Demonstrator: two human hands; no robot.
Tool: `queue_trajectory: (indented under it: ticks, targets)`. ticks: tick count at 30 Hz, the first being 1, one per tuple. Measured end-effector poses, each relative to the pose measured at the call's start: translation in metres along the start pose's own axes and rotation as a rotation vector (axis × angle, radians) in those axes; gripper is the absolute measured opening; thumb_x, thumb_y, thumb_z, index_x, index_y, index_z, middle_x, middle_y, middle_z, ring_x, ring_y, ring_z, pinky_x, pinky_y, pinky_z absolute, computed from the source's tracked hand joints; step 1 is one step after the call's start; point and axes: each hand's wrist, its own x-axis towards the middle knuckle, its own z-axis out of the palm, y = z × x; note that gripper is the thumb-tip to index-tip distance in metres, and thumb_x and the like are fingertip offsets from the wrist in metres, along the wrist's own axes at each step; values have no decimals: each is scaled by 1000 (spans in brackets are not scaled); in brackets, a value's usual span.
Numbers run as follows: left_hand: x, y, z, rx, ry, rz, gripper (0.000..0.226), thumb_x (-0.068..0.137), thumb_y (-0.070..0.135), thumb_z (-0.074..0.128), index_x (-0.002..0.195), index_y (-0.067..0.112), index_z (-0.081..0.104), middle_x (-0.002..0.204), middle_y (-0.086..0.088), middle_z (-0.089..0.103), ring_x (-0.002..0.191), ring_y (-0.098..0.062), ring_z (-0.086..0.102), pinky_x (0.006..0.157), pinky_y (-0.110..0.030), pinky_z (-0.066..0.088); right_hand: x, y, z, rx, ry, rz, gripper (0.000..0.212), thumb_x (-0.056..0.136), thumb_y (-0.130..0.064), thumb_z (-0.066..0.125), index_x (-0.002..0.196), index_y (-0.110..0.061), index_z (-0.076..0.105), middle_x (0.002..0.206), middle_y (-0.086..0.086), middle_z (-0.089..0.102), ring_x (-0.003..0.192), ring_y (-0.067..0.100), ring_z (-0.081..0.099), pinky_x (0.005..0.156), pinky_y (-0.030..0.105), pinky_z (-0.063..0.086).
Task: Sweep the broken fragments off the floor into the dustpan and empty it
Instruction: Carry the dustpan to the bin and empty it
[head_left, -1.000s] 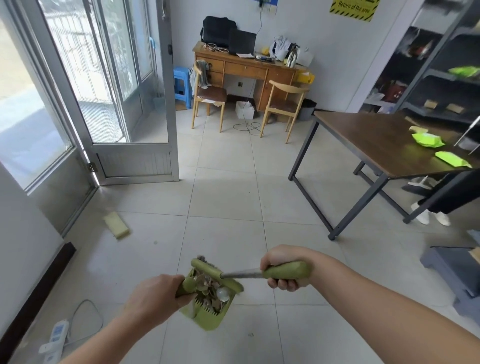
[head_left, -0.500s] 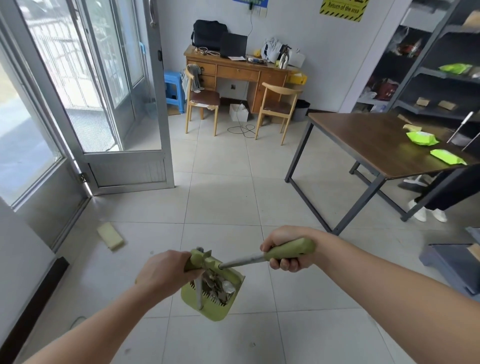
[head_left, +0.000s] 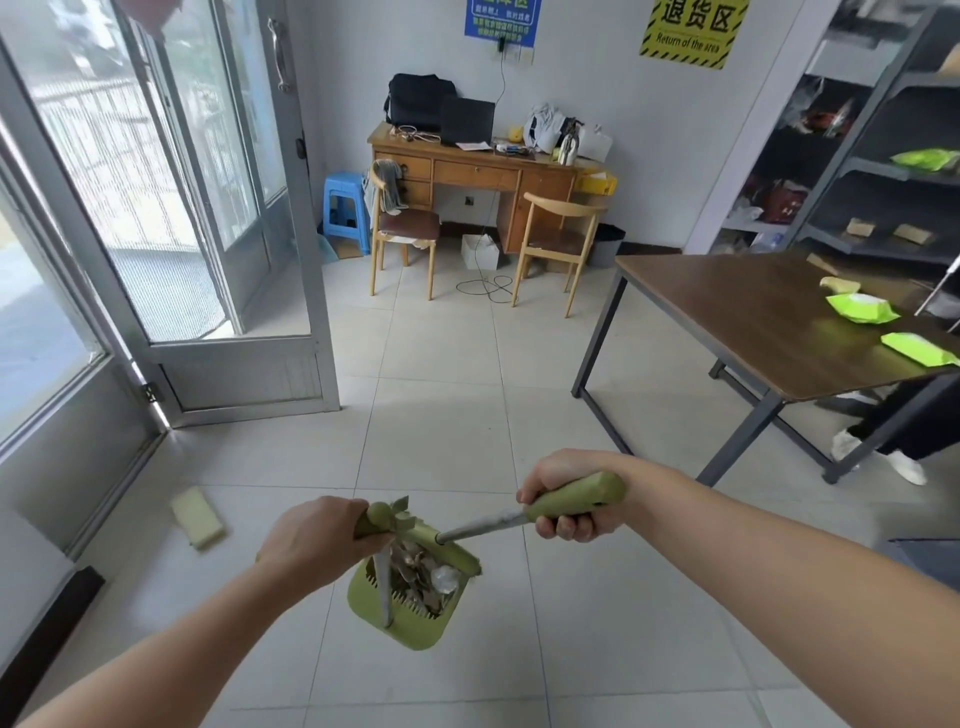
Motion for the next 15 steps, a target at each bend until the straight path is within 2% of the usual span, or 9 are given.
queue_trajectory:
  ticks: [3,7,15]
  targets:
    - [26,9,-2,3,16,-17,39,82,63,53,79,25,59,70,8,62,63,-11,58,49,-26,42,9,-10,-25,-10,-4,-4,28,93,-23,38,115,-10,48,50,1,53,31,9,41,33,12,25]
    - [59,20,-6,1,11,-29,38,83,62,53,78,25,58,69,8,61,62,-12,58,46,-26,39,21,-25,-53,-14,-7,7,22,93,-23,38,99,-6,50,56,1,51,30,8,41,33,11,24]
    - [129,35,-18,-11,18,-19,38,84,63,53,78,26,59,68,9,60,59,-10,55,43,-23,32,50,-59,-104,-12,-19,24,22,92,-23,37,98,-6,50,58,0,52,31,8,42,33,12,25]
